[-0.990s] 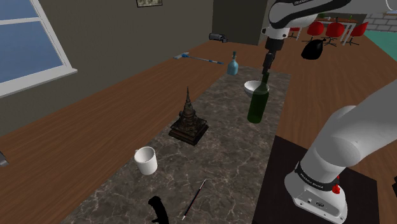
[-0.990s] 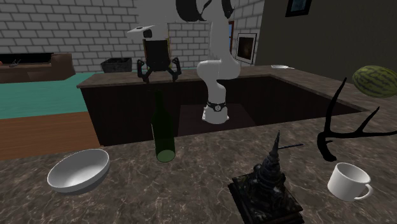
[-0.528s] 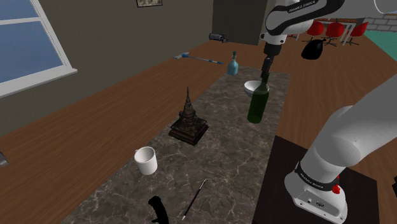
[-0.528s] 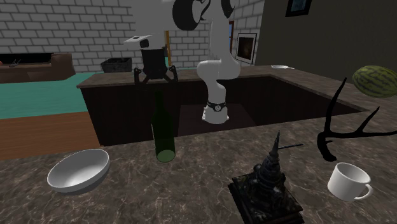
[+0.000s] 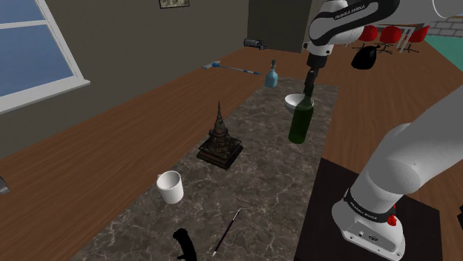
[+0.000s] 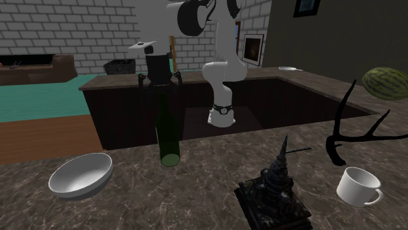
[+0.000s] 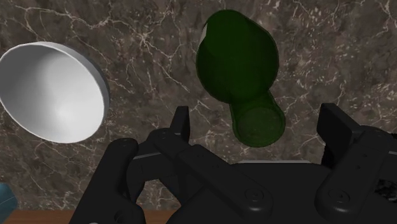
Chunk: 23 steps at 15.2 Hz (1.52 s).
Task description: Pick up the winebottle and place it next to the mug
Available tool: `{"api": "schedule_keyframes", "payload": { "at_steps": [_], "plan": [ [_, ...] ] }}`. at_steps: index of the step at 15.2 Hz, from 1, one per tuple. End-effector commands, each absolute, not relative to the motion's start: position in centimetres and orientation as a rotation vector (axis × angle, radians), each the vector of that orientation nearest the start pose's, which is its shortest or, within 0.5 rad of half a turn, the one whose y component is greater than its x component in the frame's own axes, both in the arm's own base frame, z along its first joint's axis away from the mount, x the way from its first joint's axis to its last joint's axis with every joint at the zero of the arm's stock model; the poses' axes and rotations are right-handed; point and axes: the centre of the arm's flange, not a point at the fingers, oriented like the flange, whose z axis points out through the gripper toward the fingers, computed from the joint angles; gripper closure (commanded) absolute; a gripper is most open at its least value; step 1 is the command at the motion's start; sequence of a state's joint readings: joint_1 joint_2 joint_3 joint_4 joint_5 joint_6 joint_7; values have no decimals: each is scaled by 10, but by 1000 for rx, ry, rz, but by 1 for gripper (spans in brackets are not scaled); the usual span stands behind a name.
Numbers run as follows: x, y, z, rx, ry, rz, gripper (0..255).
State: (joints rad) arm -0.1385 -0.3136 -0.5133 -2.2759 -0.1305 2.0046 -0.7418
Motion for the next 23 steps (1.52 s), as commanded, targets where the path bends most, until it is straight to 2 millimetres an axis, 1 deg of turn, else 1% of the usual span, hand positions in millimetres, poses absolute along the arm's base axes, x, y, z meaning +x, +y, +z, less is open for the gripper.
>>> {"api": "schedule_keyframes", "payload": {
  "at_steps": [1, 2, 11, 23],
  "plan": [
    [359, -297, 466, -3110, -257, -43, 0],
    [359, -297, 466, -3110, -257, -43, 255],
    [359, -297, 466, -3110, -257, -43, 255],
    [359, -297, 529, -3110, -257, -43, 255]
  ]
}}
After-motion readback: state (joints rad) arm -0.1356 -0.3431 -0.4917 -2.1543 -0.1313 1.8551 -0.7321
